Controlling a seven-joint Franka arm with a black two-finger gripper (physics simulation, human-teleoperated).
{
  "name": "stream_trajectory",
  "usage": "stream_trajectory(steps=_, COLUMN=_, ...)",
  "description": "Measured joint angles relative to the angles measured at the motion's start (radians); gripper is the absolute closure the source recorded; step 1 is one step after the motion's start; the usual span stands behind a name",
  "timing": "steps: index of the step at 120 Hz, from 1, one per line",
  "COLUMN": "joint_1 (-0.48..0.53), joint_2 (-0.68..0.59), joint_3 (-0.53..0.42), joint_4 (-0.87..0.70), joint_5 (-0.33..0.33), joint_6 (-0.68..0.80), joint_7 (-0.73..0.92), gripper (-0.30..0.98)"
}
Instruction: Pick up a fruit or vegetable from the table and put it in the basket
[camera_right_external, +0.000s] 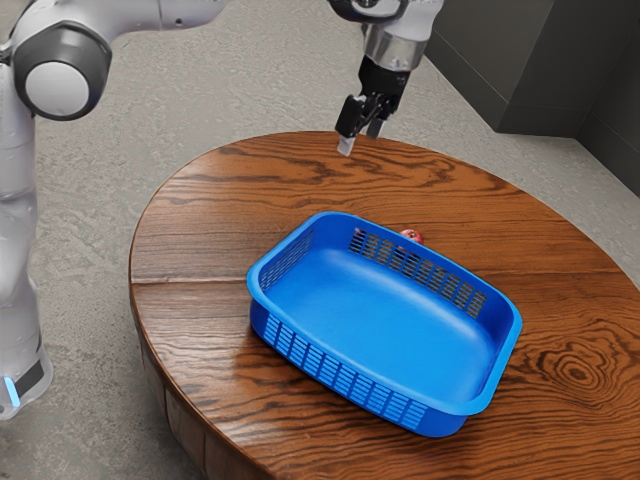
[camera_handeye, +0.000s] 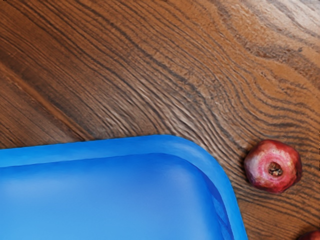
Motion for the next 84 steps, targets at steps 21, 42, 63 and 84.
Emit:
stream_trajectory(steps=21, joint_1=0.019, joint_2=0.004, joint_3=-0.025, joint_4=0.002, joint_5=-0.003, joint_6=0.002, joint_7=0.000, gripper=0.00)
stream_trajectory(steps=42, joint_1=-0.003, joint_2=-0.008, joint_3=-0.117, joint_4=0.006, joint_5=-0.005, joint_6=0.008, joint_7=0.068, gripper=0.00)
stream_trajectory(steps=63, joint_1=-0.001, joint_2=0.008, joint_3=-0.123, joint_4=0.006, joint_5=-0.050, joint_6=0.014, joint_7=0.245, gripper=0.02)
stream_trajectory(steps=84, joint_1=0.175, joint_2=0.132, joint_3=-0.130, joint_4=0.006, joint_5=-0.075, joint_6=0.082, joint_7=0.613, gripper=0.01)
